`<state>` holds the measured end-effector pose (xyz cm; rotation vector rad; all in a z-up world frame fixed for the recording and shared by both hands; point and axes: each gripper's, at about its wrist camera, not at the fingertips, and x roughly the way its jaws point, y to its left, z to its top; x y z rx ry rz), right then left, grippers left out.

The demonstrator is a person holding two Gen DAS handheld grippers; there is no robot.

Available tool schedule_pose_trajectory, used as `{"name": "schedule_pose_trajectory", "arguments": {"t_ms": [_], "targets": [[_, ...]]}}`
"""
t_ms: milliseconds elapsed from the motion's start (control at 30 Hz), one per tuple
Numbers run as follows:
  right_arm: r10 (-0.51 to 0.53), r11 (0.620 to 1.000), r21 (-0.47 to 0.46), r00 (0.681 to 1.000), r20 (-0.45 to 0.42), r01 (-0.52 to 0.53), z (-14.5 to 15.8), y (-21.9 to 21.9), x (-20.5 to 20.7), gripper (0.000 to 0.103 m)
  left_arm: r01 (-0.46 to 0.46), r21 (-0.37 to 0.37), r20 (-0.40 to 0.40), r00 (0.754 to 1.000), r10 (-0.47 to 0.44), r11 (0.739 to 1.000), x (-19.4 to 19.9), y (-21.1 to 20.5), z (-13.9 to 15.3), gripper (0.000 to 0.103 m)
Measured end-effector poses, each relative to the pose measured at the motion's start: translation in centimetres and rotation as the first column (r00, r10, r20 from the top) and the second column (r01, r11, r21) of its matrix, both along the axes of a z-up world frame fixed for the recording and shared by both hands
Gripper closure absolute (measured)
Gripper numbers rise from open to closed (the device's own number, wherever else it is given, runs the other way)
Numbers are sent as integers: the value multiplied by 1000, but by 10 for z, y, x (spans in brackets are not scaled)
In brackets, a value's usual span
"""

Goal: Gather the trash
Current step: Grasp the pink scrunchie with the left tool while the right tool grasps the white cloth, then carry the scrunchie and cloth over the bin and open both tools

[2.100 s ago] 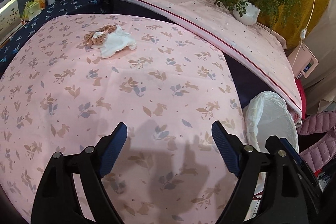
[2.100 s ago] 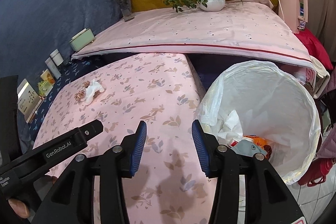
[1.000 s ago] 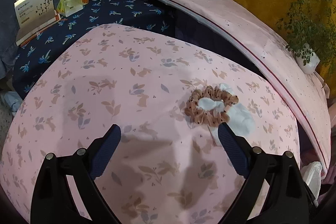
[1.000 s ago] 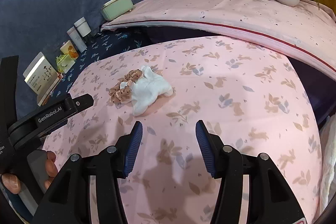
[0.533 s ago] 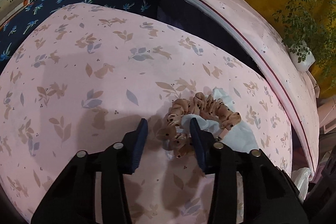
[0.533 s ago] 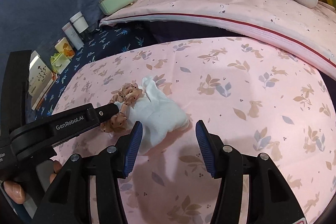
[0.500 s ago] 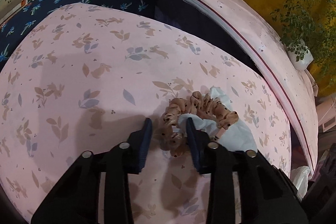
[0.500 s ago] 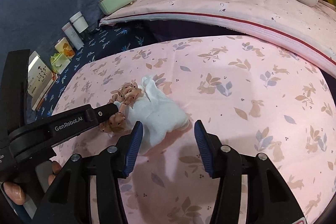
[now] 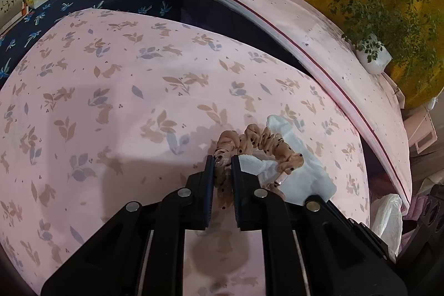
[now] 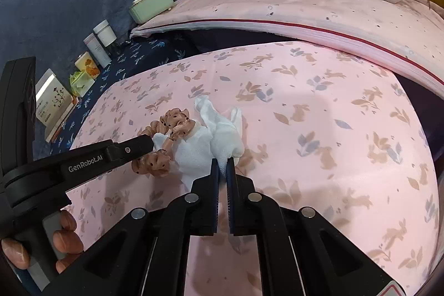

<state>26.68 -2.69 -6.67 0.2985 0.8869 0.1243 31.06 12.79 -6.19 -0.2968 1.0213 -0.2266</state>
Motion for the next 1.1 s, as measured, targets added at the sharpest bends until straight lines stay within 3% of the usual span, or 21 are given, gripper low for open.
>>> {"name": "schedule_pose_trajectory", "arguments": {"t_ms": [600,1100], "targets": [[-184,983,23,981,66,183,37,-100,-130,98,165,35,53,985,-167,986,-106,-109,37,92],[-396,918,45,909,127,394,58,-207,-222,98,307,62,83,947,-311,950,-167,-201,57,93]]}}
